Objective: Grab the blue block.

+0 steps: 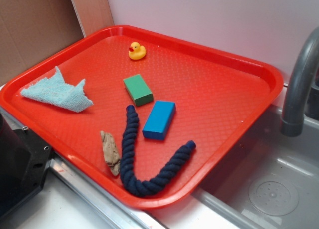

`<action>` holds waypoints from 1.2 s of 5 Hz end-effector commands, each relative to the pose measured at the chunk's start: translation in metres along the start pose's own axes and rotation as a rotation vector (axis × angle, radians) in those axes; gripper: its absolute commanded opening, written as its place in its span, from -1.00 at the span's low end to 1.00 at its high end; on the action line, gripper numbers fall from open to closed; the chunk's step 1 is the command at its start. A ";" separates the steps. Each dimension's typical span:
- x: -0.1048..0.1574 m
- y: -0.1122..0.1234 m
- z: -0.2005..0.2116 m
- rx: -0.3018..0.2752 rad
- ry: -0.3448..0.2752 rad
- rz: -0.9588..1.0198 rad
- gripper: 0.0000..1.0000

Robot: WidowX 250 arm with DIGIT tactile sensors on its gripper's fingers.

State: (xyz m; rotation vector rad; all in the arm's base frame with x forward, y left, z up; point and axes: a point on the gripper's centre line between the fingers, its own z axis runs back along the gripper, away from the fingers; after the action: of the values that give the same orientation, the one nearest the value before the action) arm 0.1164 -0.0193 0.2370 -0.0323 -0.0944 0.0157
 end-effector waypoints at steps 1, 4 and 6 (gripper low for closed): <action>0.000 0.000 0.000 0.000 0.000 0.000 1.00; 0.048 -0.086 -0.151 -0.039 -0.016 0.383 1.00; 0.065 -0.091 -0.209 -0.005 0.015 0.308 1.00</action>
State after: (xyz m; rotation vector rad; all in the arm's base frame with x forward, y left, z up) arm 0.1872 -0.1138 0.0288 -0.0236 -0.0367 0.3293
